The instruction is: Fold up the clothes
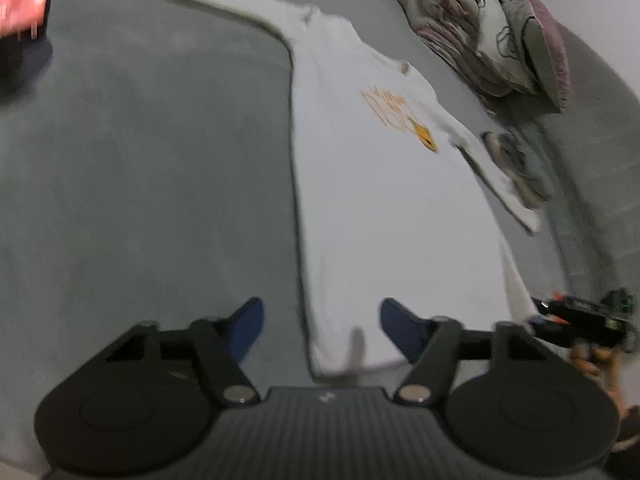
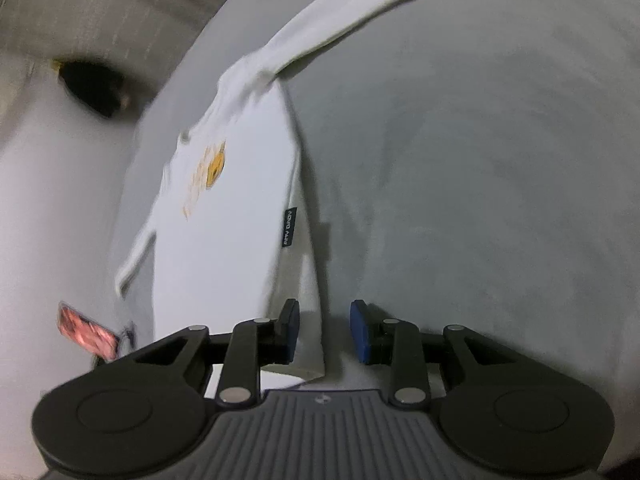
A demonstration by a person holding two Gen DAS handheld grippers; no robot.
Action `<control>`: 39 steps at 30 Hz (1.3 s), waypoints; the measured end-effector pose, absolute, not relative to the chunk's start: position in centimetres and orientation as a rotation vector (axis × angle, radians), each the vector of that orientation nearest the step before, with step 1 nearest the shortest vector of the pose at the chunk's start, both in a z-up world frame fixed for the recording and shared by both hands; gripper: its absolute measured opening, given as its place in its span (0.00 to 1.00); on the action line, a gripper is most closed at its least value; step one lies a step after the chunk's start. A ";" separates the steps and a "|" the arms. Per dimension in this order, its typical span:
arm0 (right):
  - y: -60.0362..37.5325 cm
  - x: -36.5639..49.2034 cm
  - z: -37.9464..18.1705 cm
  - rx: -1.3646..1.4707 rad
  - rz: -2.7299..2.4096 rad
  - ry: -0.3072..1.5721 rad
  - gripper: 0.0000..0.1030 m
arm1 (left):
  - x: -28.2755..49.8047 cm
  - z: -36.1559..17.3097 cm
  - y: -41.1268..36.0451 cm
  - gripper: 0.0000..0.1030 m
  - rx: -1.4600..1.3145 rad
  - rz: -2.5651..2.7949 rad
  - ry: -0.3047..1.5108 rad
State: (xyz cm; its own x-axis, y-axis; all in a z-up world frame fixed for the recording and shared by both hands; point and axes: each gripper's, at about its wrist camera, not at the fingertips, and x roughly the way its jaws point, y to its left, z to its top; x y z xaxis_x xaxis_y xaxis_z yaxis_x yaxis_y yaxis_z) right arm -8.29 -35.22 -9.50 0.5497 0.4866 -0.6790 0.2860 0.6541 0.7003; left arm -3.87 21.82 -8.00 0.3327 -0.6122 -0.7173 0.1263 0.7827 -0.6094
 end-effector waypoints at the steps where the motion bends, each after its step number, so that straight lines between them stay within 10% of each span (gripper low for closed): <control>1: -35.5 -8.4 -9.6 0.908 0.132 1.001 0.33 | -3.9 -8.2 21.8 0.44 -0.507 -0.505 1.141; 11: -36.0 -9.7 -10.0 1.061 0.147 0.876 0.35 | -4.8 -8.5 21.2 0.43 -0.520 -0.538 1.151; 16: -35.0 -8.8 -9.9 1.011 0.105 0.880 0.38 | -5.2 -8.6 21.0 0.19 -0.504 -0.517 1.160; 19: -32.8 -8.3 -9.8 0.838 0.060 0.929 0.09 | -5.4 -8.7 21.0 0.13 -0.506 -0.494 1.157; 21: -32.0 -8.3 -9.1 0.782 0.047 0.929 0.09 | -5.7 -8.2 21.6 0.11 -0.522 -0.497 1.142; 39: -28.4 -9.4 -7.8 0.481 0.059 1.040 0.08 | -6.2 -7.1 23.5 0.17 -0.369 -0.507 1.125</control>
